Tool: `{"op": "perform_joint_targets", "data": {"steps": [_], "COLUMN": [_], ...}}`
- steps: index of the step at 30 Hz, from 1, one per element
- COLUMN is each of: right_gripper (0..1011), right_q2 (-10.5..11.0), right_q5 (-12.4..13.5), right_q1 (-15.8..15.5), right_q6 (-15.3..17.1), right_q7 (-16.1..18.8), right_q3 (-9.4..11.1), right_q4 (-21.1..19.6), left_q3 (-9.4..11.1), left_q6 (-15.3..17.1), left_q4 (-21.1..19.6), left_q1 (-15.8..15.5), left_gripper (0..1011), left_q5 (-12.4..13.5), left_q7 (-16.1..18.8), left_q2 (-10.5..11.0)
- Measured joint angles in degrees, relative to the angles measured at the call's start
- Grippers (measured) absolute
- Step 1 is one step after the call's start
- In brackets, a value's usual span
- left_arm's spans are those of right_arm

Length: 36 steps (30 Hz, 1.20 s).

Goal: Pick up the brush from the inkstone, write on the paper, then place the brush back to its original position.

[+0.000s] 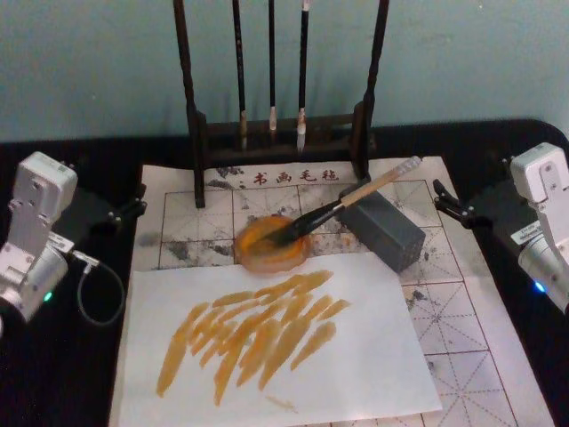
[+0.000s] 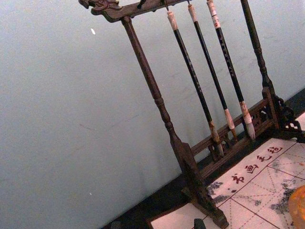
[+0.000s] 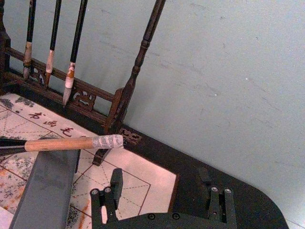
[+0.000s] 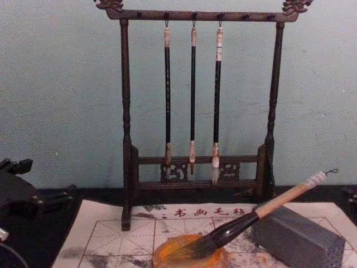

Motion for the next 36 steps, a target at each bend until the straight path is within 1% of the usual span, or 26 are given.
{"op": "perform_joint_targets", "data": {"steps": [36], "right_gripper": [1000], "right_q2": [0.00], "right_q5": [0.00], "right_q1": [0.00], "right_q6": [0.00], "right_q7": [0.00], "right_q3": [0.00], "right_q4": [0.00], "left_q3": [0.00], "left_q6": [0.00], "left_q4": [0.00], "left_q1": [0.00], "left_gripper": [1001], "left_q5": [0.00], "left_q7": [0.00], "left_q2": [0.00]}}
